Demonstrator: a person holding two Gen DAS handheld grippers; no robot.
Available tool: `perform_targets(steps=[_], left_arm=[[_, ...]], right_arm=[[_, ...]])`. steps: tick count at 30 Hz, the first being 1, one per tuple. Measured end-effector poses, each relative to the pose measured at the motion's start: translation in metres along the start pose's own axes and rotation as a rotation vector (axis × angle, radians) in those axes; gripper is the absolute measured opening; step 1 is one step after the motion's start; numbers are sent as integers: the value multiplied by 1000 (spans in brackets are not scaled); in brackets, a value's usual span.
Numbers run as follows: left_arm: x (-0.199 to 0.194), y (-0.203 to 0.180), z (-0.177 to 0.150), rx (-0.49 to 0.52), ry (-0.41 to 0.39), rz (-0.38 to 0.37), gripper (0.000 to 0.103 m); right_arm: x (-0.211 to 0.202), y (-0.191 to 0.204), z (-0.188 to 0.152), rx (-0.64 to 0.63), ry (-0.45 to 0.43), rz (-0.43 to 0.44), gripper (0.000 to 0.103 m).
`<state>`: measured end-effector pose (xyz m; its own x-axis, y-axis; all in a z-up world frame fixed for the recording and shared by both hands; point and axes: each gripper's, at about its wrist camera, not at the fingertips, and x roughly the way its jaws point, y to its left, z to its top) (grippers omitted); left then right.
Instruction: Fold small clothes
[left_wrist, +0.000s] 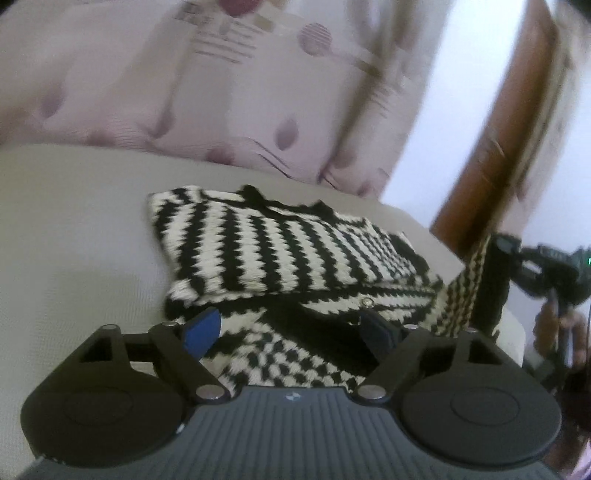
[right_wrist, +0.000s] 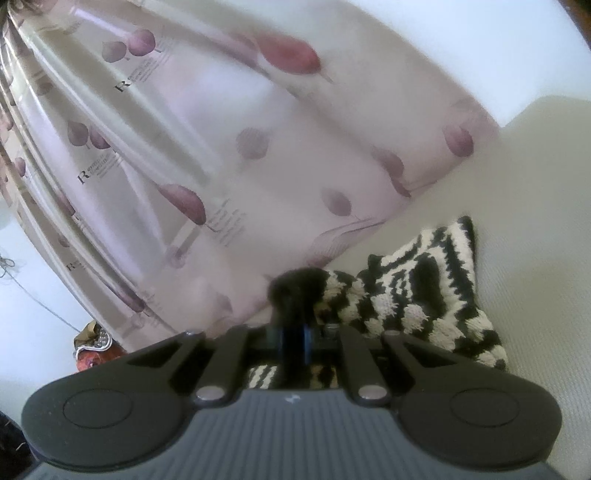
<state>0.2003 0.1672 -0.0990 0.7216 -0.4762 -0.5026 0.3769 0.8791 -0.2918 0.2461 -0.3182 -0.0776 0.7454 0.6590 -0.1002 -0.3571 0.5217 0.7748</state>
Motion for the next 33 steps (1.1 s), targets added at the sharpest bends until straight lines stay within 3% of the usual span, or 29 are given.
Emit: perform_targets(steps=[4,5,7,9,10,15,18,22,27,33], left_arm=[[42,4,7,48,100,10,88],[52,7,8,49,129,14,83],[71,11,7,27,197,-18,63],[75,2,4,77,200,-7,19],[74,-4,3,106,200,6,9],[46,-11,8,57,66,50,9],[25,-4,26,-42,-55,78,9],[10,4,55,-99,-202,136,9],[33,20,90,-164,-255,212,9],[83,42,102,-212,-235,350,10]], right_arm=[[-7,0,-4,2,3,-6,10],[-9,0,-4,0,4,-7,10],[-12,0,-5,0,4,-12,10],[-14,0,-4,2,4,-13,10],[-15,-1,-4,3,2,-15,10],[-14,-2,-5,9,0,-13,10],[-11,-2,-3,9,-6,-14,10],[-3,-2,9,21,-35,-15,10],[29,-11,40,51,-59,-30,10],[86,-40,68,106,-46,-111,10]])
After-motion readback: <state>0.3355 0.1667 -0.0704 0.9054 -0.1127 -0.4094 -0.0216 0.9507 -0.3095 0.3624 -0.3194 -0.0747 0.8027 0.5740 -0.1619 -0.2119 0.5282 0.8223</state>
